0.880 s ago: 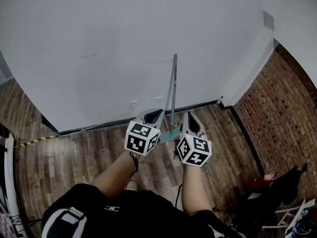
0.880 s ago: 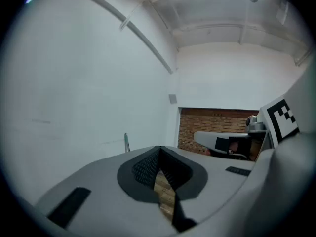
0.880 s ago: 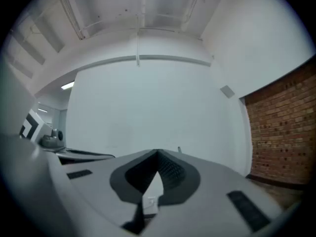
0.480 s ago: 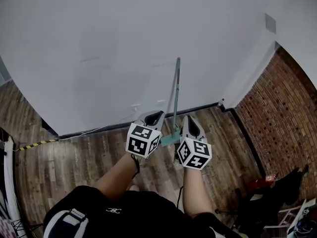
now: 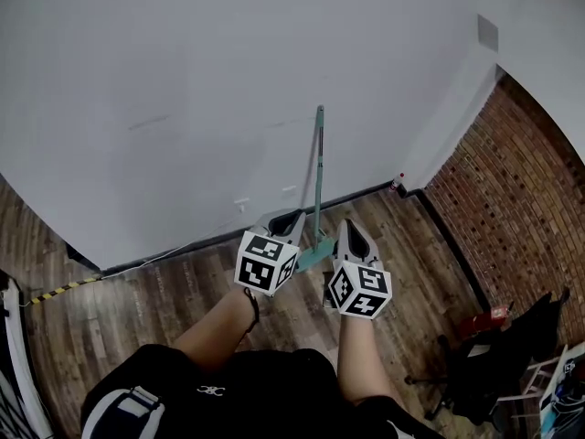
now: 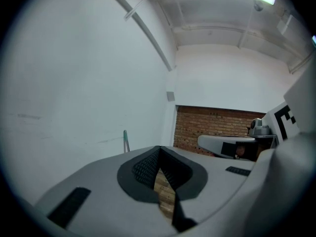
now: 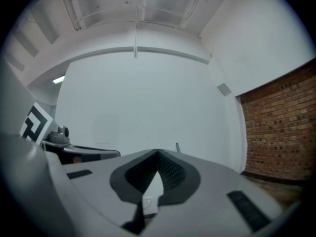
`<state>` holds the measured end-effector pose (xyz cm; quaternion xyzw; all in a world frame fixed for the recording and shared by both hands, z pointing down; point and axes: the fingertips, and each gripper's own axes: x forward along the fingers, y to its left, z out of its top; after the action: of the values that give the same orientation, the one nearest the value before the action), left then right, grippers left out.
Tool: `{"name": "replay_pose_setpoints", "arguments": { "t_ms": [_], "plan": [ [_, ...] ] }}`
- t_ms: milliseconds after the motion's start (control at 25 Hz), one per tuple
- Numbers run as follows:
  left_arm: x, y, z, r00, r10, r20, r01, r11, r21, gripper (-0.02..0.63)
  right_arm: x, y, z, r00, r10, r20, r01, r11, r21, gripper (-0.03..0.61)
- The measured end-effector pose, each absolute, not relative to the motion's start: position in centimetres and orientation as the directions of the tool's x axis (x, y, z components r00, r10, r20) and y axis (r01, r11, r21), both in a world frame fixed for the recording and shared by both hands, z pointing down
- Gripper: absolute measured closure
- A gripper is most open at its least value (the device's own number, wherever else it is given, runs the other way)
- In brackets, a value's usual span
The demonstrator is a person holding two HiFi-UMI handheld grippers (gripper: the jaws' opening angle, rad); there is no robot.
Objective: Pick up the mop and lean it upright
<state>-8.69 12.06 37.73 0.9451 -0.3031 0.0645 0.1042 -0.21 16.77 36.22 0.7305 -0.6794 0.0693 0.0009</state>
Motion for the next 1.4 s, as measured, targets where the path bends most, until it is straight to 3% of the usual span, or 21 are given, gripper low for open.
{"name": "replay_pose_setpoints", "arguments": {
  "t_ms": [480, 1400],
  "plan": [
    [-3.6, 7.2, 39.6, 0.816, -0.529, 0.236, -0.567, -0.811, 0.143, 0.615, 3.9, 11.8, 37.8, 0.063, -0.991, 0.122, -0.992, -0.076, -0.105, 0.572],
    [9.8, -6.9, 41.1, 0.663, -0.677, 0.318, -0.737, -0.666, 0.118, 0.615, 19.0, -5.9, 39.0, -0.164, -0.976, 0.143, -0.971, 0.135, -0.196, 0.572]
  ]
}}
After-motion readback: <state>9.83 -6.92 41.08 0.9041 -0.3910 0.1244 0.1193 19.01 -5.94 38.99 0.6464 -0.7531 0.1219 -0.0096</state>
